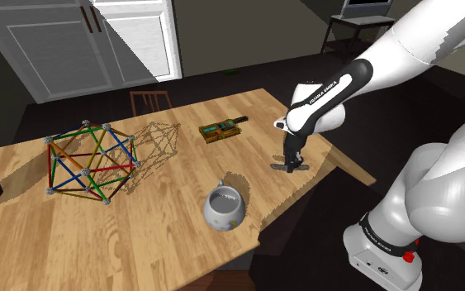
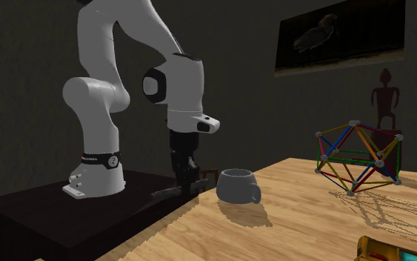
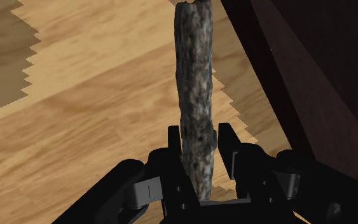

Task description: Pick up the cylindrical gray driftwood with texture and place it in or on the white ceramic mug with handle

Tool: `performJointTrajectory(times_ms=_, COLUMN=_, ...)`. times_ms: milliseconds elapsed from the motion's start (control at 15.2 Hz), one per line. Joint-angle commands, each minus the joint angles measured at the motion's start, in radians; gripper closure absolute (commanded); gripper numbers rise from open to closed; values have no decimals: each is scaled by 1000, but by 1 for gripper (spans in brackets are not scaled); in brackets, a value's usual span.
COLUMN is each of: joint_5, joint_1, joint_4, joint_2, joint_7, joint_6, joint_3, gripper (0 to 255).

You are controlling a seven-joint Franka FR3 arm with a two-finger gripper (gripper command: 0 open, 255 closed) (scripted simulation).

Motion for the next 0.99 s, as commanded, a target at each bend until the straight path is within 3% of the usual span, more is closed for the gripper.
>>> performJointTrajectory(times_ms=0, joint_5=-34, joint_1=-9, joint_4=3, joint_2=-35, joint_7=23, joint_6=-35, joint_3=-2, gripper=255)
performJointTrajectory(times_ms=792, joint_5=-139, joint_1=-46, joint_4=32, joint_2=-210, joint_7=116, joint_6=-224, joint_3=20, gripper=255)
performJointTrajectory(times_ms=924, joint_5=-107, joint_1=-9, joint_4=42, joint_2=-193, joint_7=160, joint_6=-214, joint_3=54, gripper=255)
